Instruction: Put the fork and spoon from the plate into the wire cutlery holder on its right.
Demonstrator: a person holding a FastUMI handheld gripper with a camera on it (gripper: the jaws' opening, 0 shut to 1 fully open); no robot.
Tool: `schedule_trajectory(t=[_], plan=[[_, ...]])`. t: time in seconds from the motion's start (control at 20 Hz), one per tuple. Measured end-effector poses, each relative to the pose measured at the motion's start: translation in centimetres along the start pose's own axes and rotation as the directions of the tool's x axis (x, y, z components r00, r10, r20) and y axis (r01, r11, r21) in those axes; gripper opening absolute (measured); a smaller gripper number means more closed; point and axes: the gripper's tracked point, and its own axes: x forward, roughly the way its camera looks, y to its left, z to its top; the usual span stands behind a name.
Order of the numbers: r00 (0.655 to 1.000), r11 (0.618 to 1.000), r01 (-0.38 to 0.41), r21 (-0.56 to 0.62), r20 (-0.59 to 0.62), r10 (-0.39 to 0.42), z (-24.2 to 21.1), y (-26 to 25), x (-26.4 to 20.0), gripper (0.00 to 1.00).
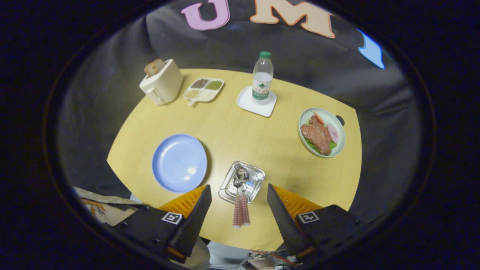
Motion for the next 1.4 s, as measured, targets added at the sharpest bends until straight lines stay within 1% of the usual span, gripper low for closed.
schedule_trajectory(t=[0.1, 0.2, 0.25, 0.35, 0.45, 0.6, 0.65, 0.7, 0.8, 0.95, 1.1, 1.15, 1.4], plan=[[0.995, 0.997, -0.032, 0.076, 0.101, 0.025, -0.1, 1.5, -1.4, 0.97], [0.976, 0.987, -0.068, 0.144, 0.214, 0.036, 0.4, 2.5, -3.3, 0.97], [0.963, 0.983, -0.077, 0.168, 0.269, 0.029, 0.5, 2.7, -4.4, 0.97], [0.93, 0.979, -0.065, 0.194, 0.368, -0.011, 0.7, 2.4, -6.1, 0.97], [0.888, 0.977, -0.052, 0.207, 0.457, -0.049, 0.9, 2.3, -7.5, 0.97], [0.799, 0.973, -0.043, 0.226, 0.593, -0.102, 1.2, 2.4, -10.0, 0.97], [0.764, 0.974, -0.03, 0.226, 0.634, -0.123, 1.4, 2.4, -10.8, 0.97], [0.721, 0.975, -0.011, 0.223, 0.677, -0.147, 1.5, 2.5, -11.5, 0.97], [0.644, 0.974, 0.052, 0.218, 0.738, -0.2, 1.6, 2.5, -12.7, 0.97], [0.547, 0.966, 0.158, 0.205, 0.796, -0.258, 1.7, 3.4, -13.7, 0.97], [0.458, 0.96, 0.205, 0.19, 0.848, -0.265, 2.3, 5.2, -15.0, 0.98], [0.433, 0.958, 0.213, 0.191, 0.861, -0.267, 2.4, 5.7, -15.3, 0.99], [0.362, 0.95, 0.217, 0.225, 0.885, -0.292, 2.8, 7.0, -16.7, 0.99]])
